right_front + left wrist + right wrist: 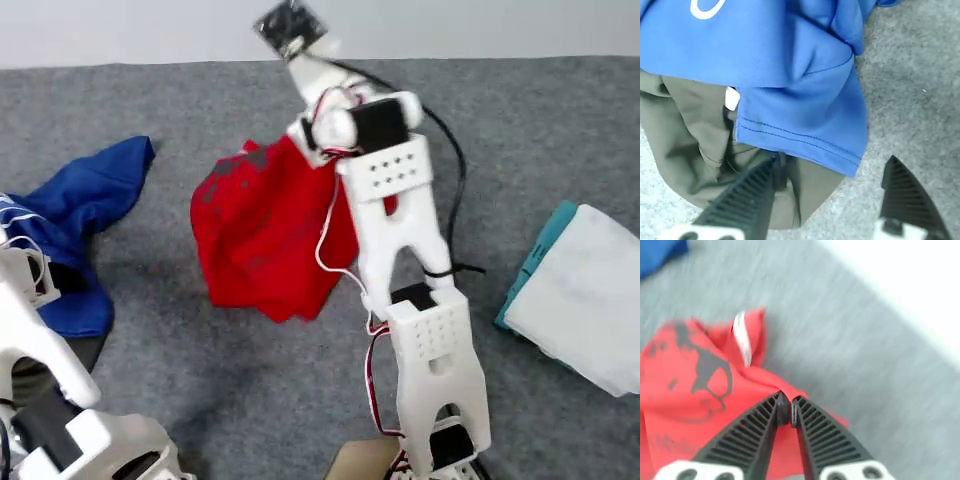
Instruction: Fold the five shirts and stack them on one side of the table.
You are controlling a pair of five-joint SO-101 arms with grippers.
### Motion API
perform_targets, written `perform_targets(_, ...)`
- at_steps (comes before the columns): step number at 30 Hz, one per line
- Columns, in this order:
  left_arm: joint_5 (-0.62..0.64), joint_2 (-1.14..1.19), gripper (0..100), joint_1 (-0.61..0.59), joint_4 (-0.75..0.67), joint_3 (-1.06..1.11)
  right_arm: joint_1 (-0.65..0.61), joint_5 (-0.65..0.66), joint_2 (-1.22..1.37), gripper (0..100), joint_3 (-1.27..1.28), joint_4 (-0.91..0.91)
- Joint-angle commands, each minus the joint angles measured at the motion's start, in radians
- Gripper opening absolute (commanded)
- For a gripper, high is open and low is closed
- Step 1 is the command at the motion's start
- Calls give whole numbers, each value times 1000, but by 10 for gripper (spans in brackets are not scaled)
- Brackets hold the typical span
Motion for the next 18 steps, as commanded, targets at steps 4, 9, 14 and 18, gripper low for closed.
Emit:
perform_targets(4,14,-15,309,-5,12,-38,-94,152,-111,9,-77,-143)
perform_targets(9,14,-15,309,-5,14,-38,-248,256,-113,9,-75,77)
perform_targets(14,15,-15,309,-5,14,-38,-302,232,-125,9,-25,183)
perform_targets(18,15,-17,309,0,49,-62,-308,227,-173,9,121,183)
